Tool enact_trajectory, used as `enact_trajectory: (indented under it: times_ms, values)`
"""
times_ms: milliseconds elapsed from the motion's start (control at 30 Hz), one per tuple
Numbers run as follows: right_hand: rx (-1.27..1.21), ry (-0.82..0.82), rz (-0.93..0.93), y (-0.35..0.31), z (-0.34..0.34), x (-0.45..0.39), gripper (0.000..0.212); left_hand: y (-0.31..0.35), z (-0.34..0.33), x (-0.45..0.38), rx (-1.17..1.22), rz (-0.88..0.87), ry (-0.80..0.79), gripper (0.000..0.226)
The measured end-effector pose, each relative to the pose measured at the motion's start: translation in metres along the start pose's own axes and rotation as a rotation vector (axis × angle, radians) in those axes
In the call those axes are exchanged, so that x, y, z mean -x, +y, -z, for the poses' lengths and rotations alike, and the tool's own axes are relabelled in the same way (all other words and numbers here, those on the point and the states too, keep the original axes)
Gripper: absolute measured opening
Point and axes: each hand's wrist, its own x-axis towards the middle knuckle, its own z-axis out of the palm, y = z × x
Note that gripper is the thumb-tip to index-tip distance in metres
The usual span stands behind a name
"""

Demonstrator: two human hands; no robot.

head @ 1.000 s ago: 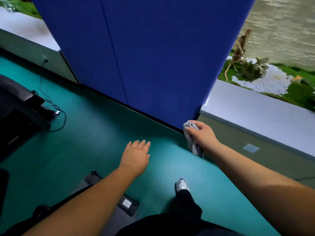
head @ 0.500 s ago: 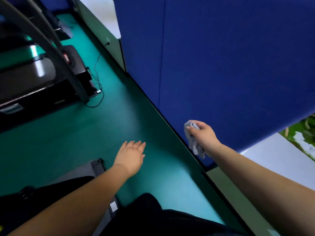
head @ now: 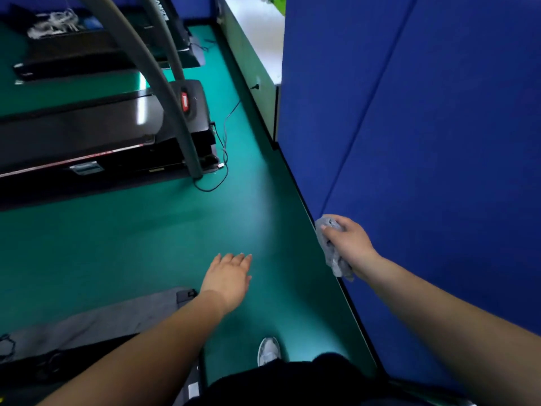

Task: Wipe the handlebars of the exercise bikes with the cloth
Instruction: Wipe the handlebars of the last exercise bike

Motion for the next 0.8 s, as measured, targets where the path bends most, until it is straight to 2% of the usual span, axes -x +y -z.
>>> enact_trajectory:
  times_ms: [200,533,800]
  values:
    - [0.036,-0.091,0.008,-0.044,-0.037,-0.060,0.026,-0.037,0.017,-0.027,0.092,0.133,0.059,0.054]
    - [0.141,-0.371,0.106,-0.123,-0.137,-0.180,0.034,-0.116,0.020,-0.072,0.197,0.475,0.002,0.056]
    - [0.299,-0.595,0.218,-0.195,-0.200,-0.269,0.021,-0.159,0.053,-0.135,0.371,0.774,0.088,0.054]
